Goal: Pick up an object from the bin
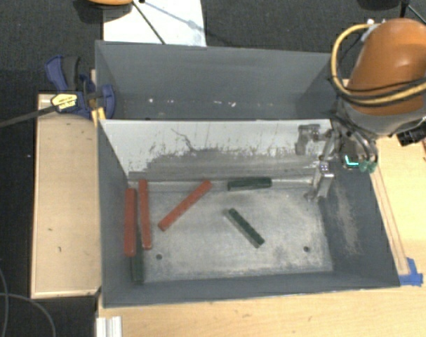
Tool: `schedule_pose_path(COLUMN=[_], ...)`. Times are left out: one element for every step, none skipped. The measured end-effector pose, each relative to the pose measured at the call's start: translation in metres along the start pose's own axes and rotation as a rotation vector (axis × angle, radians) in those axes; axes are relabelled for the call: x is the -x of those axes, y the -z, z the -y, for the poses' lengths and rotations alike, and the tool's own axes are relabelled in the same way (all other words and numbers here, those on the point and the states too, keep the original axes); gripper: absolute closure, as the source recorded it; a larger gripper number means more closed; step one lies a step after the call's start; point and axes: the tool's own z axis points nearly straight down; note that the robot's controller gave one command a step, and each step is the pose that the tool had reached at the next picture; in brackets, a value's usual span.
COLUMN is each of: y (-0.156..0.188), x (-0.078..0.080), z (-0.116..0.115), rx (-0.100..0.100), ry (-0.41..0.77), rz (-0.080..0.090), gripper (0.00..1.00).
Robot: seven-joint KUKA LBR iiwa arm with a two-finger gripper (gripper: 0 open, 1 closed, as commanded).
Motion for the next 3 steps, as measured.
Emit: schedule_pose_path(y=[0.018,-0.027,-0.058], x=[-0.02,-0.043,-0.061], z=[0.022,0.013,-0.035], rx=[0.0,-0.002,0.0], ry=[0.031,0.181,0.23], rz=[0.001,0.01,0.001], gripper=[0.0,0.0,0.0])
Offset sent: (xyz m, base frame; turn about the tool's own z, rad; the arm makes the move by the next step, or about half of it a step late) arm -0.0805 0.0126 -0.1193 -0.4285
